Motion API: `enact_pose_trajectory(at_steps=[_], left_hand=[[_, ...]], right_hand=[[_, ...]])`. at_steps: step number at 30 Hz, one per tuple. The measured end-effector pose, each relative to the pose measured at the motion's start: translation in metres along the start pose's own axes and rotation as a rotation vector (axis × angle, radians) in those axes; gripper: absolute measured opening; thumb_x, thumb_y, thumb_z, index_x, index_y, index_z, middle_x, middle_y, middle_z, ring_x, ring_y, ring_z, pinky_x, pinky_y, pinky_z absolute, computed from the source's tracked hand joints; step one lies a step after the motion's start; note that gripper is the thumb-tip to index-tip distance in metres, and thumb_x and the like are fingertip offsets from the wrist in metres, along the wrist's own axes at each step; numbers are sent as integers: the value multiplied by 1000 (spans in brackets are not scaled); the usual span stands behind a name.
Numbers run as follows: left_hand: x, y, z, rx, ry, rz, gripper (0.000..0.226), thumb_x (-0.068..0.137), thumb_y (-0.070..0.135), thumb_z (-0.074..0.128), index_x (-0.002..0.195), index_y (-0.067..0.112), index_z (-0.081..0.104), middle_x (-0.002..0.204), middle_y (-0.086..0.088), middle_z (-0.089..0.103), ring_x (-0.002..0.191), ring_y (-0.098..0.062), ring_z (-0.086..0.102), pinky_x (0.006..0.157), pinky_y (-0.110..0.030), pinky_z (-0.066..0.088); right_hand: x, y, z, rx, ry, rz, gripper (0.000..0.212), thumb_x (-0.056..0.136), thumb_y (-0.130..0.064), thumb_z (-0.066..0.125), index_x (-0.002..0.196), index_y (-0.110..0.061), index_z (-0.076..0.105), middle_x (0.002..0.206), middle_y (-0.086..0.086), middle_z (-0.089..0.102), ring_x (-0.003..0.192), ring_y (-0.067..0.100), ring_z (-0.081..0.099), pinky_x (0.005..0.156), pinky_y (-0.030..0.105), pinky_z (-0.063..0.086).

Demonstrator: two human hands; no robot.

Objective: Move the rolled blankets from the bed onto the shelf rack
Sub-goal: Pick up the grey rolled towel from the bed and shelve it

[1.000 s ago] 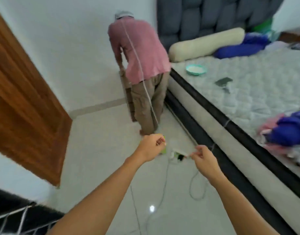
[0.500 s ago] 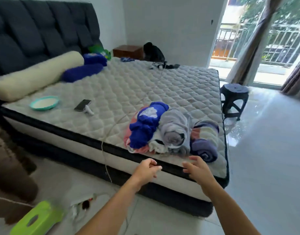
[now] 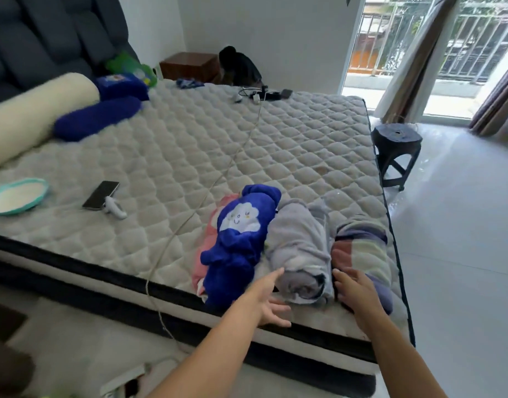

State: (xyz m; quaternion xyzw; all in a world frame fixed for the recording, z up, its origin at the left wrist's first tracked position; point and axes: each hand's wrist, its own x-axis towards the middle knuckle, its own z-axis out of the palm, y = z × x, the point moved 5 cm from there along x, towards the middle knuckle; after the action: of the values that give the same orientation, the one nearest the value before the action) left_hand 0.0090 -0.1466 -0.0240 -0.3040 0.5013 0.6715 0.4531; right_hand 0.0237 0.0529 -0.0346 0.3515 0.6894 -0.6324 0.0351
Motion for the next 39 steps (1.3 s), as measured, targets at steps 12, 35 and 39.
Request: enact_pose_trajectory(at_steps=[12, 35, 39], left_hand=[[76, 42, 14, -180, 127, -172, 96, 67, 48, 79, 145, 17, 34, 145, -23, 39, 123, -46, 49, 96, -65, 43], [-26, 50, 0, 93, 290, 214, 45, 78, 51, 70, 114, 30, 54, 113, -3, 58, 101, -30, 61, 76, -47, 57], [-92, 22, -48, 32, 400, 383, 54, 80, 48, 69, 128, 30, 52, 129, -2, 60, 115, -30, 59, 85, -46, 55]], right_hand=[[164, -82, 58, -219, -267, 155, 91, 71, -59, 70, 139, -5, 43, 137, 15, 51, 119, 34, 53, 91, 42, 46], [88, -120, 75, -122, -482, 32, 56, 79, -53, 62, 119, -14, 58, 112, 7, 62, 90, 23, 59, 79, 39, 49], [6, -142, 121, -83, -589, -124, 38, 82, -42, 64, 111, -21, 55, 105, 2, 61, 99, 24, 57, 87, 41, 48]])
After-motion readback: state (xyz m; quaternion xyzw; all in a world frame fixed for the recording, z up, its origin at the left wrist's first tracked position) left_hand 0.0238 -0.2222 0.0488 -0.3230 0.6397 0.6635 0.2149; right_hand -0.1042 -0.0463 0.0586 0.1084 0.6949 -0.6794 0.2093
